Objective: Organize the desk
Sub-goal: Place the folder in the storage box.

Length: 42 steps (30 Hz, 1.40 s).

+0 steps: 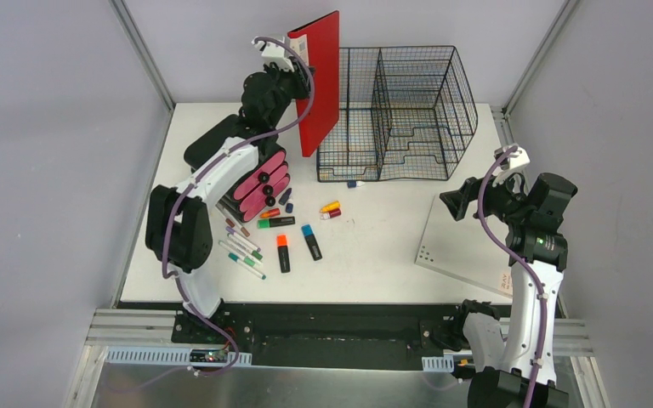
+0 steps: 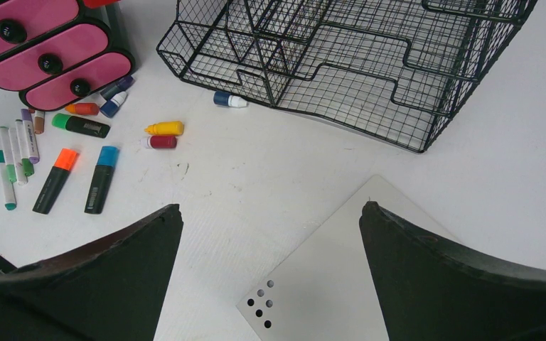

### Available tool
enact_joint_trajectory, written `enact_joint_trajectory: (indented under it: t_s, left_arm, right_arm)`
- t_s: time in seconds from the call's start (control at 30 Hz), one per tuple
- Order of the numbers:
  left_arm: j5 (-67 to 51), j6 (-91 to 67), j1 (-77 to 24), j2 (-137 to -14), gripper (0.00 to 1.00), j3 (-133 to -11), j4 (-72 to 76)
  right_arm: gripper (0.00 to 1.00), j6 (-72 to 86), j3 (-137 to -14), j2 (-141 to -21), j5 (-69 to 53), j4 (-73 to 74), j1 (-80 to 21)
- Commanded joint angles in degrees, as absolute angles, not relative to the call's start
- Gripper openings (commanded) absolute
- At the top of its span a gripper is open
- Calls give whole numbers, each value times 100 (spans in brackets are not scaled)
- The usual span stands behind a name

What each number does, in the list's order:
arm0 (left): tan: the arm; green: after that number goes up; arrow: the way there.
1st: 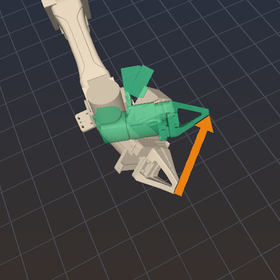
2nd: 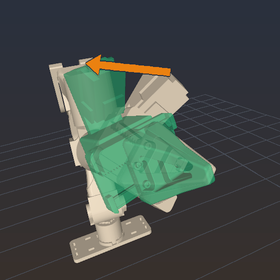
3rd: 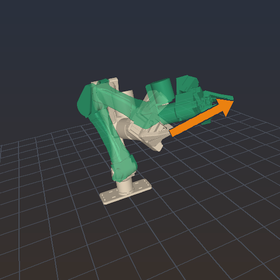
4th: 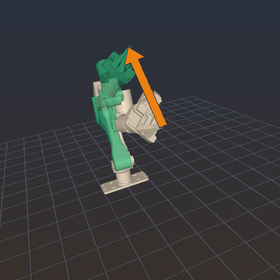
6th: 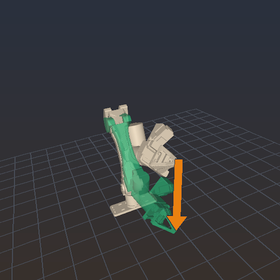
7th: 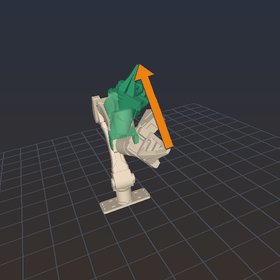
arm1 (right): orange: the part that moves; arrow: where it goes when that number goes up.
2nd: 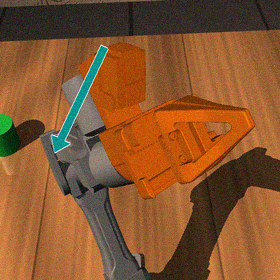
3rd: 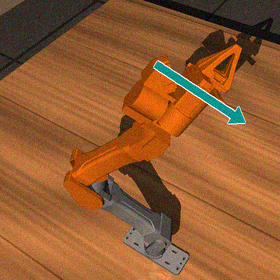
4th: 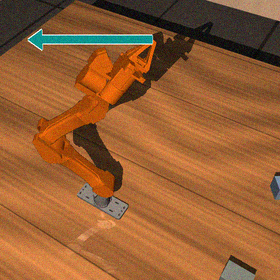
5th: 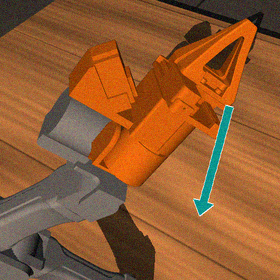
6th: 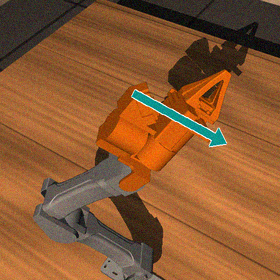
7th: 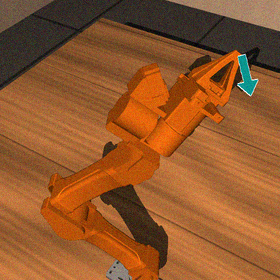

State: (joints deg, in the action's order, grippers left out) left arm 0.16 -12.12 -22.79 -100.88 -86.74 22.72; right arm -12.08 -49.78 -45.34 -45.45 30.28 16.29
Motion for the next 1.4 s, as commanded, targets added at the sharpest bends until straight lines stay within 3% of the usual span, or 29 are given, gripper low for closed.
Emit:
enact_joint_trajectory:
  t_s: [0.0, 0.4, 0.5, 0.57, 0.73, 0.93, 1.13, 1.27, 1.37]
  left_arm:
    - [41, -1067, -2267, -10341, 0, -8991, 3805]
    - [85, -603, -2329, -11091, 0, -8982, 4507]
    - [48, -585, -2330, -11150, 4, -9045, 4332]
    - [9, -571, -2329, -11162, 13, -9067, 4170]
    - [-229, -534, -2330, -11115, 59, -9195, 3497]
    - [-513, -680, -2296, -11124, 78, -10098, 1769]
    - [-851, -773, -2229, -11826, 83, -12573, -1555]
    - [-1006, -859, -2189, -12126, 82, -13371, -2325]
    - [-1037, -890, -2189, -12366, 75, -13752, -2702]
  right_arm:
    - [99, -1179, -4923, -4522, -4672, 2910, 1599]
    - [99, -1162, -4922, -4519, -4685, 2901, 1600]
    - [99, -1163, -4926, -4518, -4685, 2900, 1600]
    - [99, -1166, -4926, -4505, -4689, 2901, 1600]
    - [99, -1153, -4931, -4457, -4690, 2901, 1600]
    - [99, -1148, -4947, -4415, -4685, 2909, 1599]
    - [99, -1130, -4948, -4340, -4696, 2912, 1594]
    - [99, -1117, -4957, -4305, -4689, 2910, 1597]
    - [99, -1116, -4953, -4275, -4678, 2912, 1599]
